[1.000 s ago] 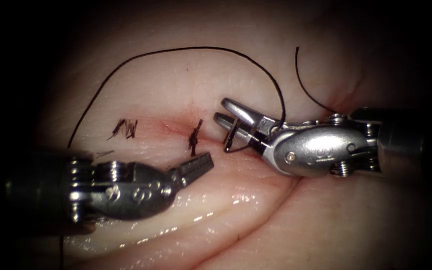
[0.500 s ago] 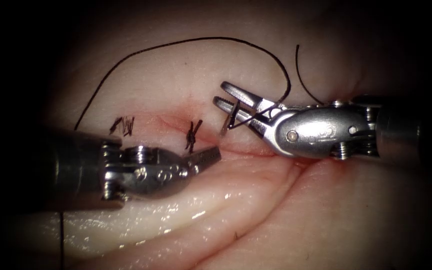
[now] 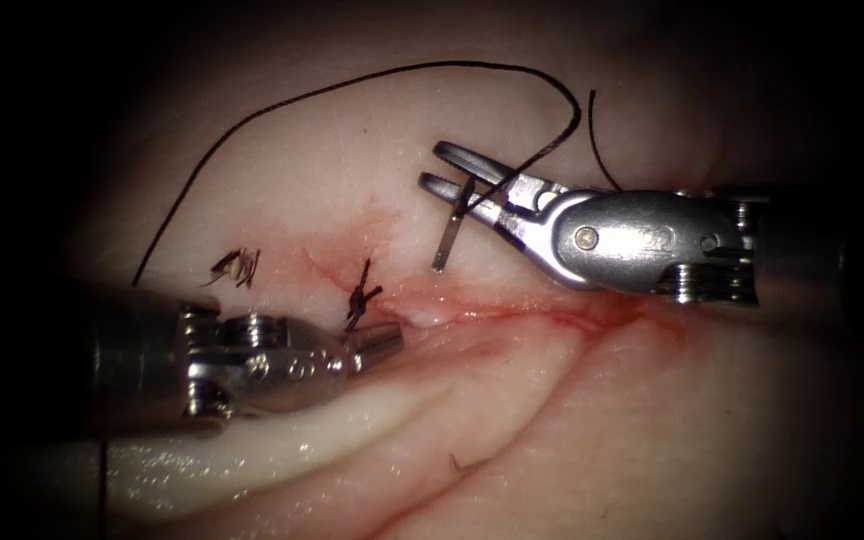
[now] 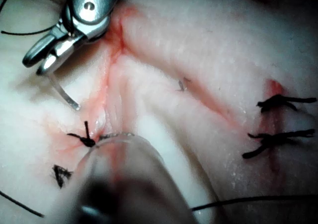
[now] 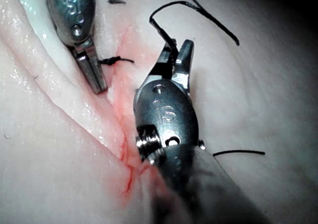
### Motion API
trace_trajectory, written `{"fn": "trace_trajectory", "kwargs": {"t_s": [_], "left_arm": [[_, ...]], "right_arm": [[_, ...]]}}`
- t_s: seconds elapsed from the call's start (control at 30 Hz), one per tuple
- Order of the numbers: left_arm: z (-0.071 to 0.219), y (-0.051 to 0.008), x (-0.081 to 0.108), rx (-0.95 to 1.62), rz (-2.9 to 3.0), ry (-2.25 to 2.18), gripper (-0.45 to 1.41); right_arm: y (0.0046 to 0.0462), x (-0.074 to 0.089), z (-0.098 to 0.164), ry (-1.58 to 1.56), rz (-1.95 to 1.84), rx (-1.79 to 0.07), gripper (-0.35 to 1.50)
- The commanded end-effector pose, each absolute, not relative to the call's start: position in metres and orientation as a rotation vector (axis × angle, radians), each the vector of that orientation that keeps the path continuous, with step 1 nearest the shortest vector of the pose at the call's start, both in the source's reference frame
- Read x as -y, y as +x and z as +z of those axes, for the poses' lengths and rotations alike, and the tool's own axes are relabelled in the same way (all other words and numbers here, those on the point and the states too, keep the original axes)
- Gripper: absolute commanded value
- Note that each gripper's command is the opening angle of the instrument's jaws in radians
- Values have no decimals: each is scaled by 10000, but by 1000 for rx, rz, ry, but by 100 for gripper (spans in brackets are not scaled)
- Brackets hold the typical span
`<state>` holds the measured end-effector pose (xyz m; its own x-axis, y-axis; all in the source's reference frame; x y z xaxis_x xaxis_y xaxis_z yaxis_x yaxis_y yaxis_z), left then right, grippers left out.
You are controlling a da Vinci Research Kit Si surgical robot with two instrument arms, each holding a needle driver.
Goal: Wound Closure
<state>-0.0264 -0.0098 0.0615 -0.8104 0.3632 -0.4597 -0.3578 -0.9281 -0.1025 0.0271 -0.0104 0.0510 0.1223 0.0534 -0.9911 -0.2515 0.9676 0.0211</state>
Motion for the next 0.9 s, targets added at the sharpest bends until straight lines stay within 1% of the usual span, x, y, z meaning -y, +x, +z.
{"fn": "trace_trajectory", "kwargs": {"t_s": [0.03,0.27,0.53,0.77,0.9], "left_arm": [[618,-271,98,20,2673,-686,-21],[609,-274,98,30,2669,-682,-21],[606,-275,97,29,2664,-687,-21],[604,-275,96,32,2657,-688,-21],[603,-275,95,30,2655,-691,-21]], "right_arm": [[283,99,515,-117,277,-1432,-35],[283,83,529,109,492,-1412,-35],[280,76,534,250,643,-1390,-35],[282,77,534,492,876,-1360,-35],[283,83,531,573,936,-1341,-35]]}}
